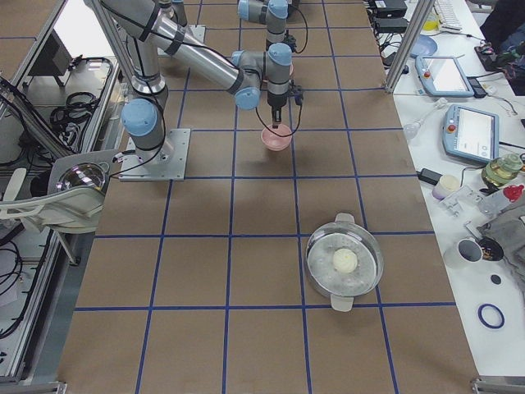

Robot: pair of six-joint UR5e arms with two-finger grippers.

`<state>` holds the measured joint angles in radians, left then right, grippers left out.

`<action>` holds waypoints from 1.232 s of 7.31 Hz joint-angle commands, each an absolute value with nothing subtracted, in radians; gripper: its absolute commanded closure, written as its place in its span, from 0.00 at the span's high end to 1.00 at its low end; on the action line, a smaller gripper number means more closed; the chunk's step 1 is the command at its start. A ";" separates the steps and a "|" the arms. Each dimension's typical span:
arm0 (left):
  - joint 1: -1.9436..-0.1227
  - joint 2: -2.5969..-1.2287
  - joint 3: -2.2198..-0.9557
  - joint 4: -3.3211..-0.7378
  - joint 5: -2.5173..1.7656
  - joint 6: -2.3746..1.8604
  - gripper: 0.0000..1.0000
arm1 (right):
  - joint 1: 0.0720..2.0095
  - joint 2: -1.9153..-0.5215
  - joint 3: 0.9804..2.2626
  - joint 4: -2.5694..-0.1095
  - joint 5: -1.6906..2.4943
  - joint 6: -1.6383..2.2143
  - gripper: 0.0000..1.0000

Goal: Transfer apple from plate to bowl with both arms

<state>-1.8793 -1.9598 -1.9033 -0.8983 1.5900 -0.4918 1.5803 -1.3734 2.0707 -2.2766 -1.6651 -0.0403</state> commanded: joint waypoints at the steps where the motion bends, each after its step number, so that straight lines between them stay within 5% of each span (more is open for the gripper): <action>1: -1.878 -1.948 -1.899 -0.897 1.591 -0.451 0.41 | 1.711 -1.368 2.039 -2.278 -1.660 0.122 0.00; 5: -1.858 -1.921 -1.896 -0.906 1.595 -0.381 0.18 | 1.822 -1.358 2.046 -2.321 -1.536 0.294 0.00; 8: -1.773 -1.856 -1.896 -0.952 1.592 -0.296 0.15 | 1.830 -1.318 2.046 -2.379 -1.485 0.295 0.02; 9: -1.772 -1.836 -1.894 -0.971 1.591 -0.296 0.15 | 1.830 -1.318 2.045 -2.381 -1.485 0.296 0.09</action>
<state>-1.7840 -1.8608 -1.8963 -0.9460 1.5920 -0.3074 1.8288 -1.3224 2.0462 -2.3732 -1.4897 0.2943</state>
